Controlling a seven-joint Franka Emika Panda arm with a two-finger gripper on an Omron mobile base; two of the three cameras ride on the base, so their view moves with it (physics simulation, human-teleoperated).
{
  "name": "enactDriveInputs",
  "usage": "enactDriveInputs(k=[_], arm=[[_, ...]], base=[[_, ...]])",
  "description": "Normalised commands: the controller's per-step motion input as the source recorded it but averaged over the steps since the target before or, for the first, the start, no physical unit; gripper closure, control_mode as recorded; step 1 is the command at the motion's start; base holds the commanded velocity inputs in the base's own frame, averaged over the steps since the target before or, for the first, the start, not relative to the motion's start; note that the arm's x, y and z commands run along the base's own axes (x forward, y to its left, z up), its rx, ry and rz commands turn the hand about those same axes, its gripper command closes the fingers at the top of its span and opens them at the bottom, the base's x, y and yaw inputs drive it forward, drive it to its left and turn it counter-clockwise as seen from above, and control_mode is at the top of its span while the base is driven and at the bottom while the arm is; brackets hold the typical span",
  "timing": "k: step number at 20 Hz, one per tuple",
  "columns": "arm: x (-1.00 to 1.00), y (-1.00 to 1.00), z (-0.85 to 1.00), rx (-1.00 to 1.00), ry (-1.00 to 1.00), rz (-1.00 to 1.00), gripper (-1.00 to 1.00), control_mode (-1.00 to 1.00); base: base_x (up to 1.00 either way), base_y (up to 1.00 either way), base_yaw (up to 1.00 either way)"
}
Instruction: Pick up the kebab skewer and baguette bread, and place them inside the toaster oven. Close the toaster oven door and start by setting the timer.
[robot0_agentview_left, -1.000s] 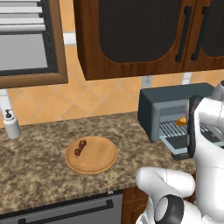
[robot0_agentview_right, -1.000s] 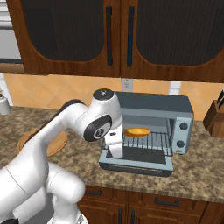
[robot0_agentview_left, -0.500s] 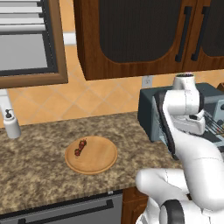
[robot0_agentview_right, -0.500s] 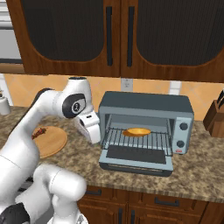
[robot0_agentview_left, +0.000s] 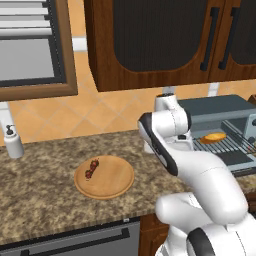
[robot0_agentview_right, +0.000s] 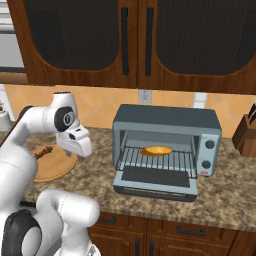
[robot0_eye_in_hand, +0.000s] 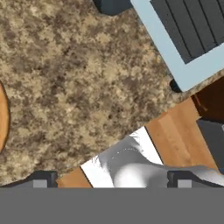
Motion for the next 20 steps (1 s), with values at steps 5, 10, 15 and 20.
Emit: enactDriveInputs(k=[5, 10, 15, 20], arm=[[0.95, 0.84, -0.33, 0.11, 0.0, 0.09, -1.0, -1.0], [0.82, 0.78, -0.28, 0.09, 0.0, 0.09, -1.0, -1.0], [0.47, 0.62, -0.01, 0.0, 0.09, 0.04, -1.0, -1.0], [0.36, 0.51, -0.18, 0.0, 0.14, 0.05, -1.0, -1.0]], base=[[0.0, 0.0, 0.0], [0.0, 0.0, 0.0], [0.0, 0.0, 0.0], [0.0, 0.0, 0.0]])
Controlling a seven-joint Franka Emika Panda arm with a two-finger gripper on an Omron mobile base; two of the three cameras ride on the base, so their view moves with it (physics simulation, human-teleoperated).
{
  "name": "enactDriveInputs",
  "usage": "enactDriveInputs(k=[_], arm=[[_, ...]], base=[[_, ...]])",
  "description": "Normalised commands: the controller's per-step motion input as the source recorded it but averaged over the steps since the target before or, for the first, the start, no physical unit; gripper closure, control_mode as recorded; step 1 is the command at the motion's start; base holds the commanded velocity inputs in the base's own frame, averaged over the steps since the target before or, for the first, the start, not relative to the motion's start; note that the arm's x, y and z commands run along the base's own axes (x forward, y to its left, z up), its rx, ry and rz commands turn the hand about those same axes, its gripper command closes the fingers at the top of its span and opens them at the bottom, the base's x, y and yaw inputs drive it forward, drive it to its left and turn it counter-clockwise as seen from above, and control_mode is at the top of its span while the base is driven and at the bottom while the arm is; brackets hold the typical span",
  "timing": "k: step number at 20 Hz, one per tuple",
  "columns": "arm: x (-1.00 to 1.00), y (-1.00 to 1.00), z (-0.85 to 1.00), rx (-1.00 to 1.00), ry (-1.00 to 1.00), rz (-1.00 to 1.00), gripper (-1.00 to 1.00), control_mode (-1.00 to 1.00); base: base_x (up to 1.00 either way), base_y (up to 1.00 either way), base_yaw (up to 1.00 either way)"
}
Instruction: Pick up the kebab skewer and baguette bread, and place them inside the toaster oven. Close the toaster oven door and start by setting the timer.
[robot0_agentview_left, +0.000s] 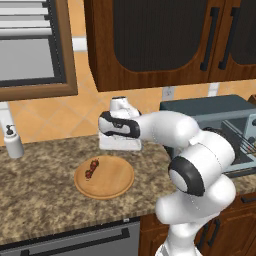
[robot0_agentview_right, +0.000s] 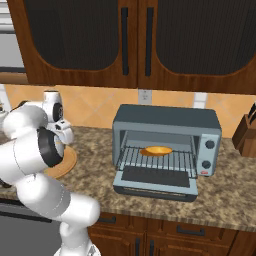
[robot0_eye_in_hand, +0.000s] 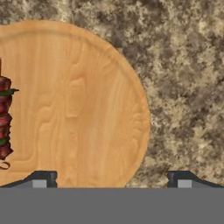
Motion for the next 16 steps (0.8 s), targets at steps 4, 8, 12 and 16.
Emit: enactDriveInputs(k=[4, 8, 12, 16], arm=[[0.19, 0.59, -0.58, 0.0, 0.02, 0.04, -1.0, -1.0], [0.0, 0.42, -0.23, 0.0, 0.0, 0.0, -1.0, -1.0], [0.0, 0.41, -0.1, 0.0, 0.0, 0.0, -1.0, -1.0], [0.0, 0.23, -0.26, 0.0, -0.06, 0.0, -1.0, -1.0]], base=[[0.0, 0.0, 0.0], [0.0, 0.0, 0.0], [0.0, 0.0, 0.0], [0.0, 0.0, 0.0]])
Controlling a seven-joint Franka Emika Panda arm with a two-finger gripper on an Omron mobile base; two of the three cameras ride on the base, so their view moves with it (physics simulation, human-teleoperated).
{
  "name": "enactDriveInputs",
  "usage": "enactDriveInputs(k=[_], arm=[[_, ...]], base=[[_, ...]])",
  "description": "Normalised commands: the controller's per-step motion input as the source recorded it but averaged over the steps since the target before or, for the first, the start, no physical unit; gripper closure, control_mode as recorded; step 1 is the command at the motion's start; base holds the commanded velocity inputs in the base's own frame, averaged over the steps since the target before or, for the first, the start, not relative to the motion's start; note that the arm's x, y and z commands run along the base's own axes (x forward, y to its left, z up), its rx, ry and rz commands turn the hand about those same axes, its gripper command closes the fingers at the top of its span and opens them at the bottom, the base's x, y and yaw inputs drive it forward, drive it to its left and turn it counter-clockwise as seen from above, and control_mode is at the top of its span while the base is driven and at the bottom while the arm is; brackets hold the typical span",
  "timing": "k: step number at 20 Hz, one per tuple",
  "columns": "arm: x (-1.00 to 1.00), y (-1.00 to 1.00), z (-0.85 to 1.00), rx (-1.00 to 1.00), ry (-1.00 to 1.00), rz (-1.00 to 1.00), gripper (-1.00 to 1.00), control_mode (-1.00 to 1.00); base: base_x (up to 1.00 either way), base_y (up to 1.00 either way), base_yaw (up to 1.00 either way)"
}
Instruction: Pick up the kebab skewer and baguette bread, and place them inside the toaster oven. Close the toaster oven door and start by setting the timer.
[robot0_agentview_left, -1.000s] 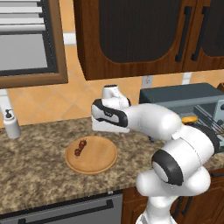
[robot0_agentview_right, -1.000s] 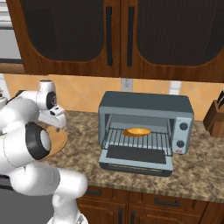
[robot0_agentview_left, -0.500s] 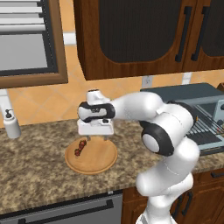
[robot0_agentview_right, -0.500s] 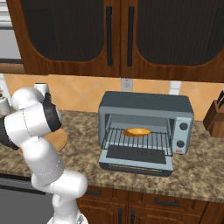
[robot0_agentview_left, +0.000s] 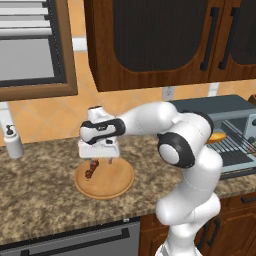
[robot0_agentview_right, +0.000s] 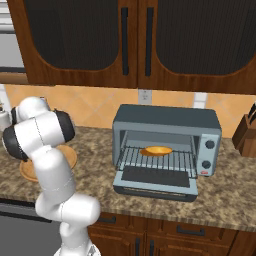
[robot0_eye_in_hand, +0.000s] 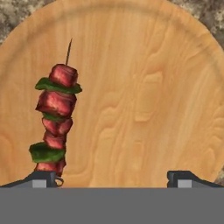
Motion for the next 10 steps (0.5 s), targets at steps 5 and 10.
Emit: enactDriveInputs(k=[5, 10], arm=[[0.0, 0.08, -0.24, 0.0, -0.17, 0.0, -1.0, -1.0], [0.0, 0.05, -0.24, 0.0, -0.14, 0.0, -1.0, -1.0]], base=[[0.0, 0.0, 0.0], [0.0, 0.0, 0.0]])
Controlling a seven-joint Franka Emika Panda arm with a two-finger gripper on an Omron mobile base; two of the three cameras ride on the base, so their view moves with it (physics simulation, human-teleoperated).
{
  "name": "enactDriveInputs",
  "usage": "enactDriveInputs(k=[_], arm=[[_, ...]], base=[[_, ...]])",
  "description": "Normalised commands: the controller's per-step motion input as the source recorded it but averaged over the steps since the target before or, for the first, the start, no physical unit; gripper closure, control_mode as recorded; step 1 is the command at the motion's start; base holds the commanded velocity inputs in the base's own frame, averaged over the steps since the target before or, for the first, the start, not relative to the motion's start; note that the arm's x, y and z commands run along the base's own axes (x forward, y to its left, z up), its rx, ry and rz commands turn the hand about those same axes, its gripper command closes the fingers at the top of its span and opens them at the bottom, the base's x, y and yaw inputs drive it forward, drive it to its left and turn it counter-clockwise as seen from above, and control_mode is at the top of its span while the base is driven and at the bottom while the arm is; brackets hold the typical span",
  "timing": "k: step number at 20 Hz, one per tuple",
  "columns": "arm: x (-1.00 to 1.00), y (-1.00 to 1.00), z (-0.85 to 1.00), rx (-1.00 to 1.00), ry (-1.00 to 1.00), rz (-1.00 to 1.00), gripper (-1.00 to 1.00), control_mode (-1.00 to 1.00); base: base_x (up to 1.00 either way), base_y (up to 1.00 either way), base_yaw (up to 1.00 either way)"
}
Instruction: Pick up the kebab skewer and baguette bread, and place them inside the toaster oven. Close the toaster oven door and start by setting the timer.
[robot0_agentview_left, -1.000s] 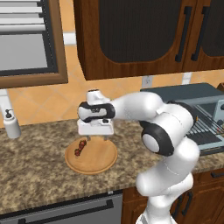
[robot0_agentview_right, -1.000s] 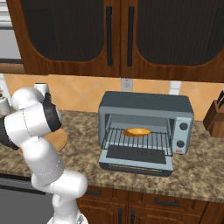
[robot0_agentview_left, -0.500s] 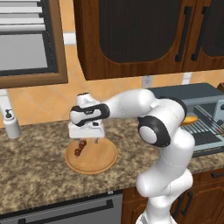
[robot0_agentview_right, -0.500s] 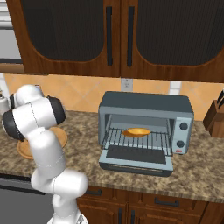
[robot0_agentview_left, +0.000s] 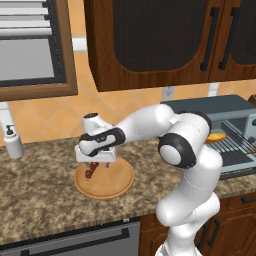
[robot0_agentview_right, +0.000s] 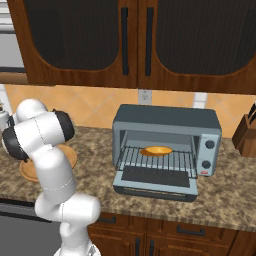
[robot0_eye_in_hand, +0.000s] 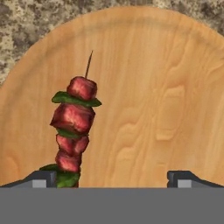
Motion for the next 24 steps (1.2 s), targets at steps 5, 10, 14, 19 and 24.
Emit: enactDriveInputs(k=[5, 10, 14, 19, 24], arm=[[0.0, 0.01, -0.21, 0.0, -0.09, 0.0, -1.0, -1.0], [0.01, 0.13, 0.0, 0.0, -0.01, 0.0, -1.0, -1.0], [0.01, 0.18, 0.0, 0.0, -0.01, 0.0, -1.0, -1.0], [0.0, 0.06, 0.08, 0.0, -0.02, 0.0, -1.0, -1.0], [0.0, 0.03, 0.16, 0.0, -0.05, 0.0, -1.0, -1.0]], base=[[0.0, 0.0, 0.0], [0.0, 0.0, 0.0], [0.0, 0.0, 0.0], [0.0, 0.0, 0.0], [0.0, 0.0, 0.0]])
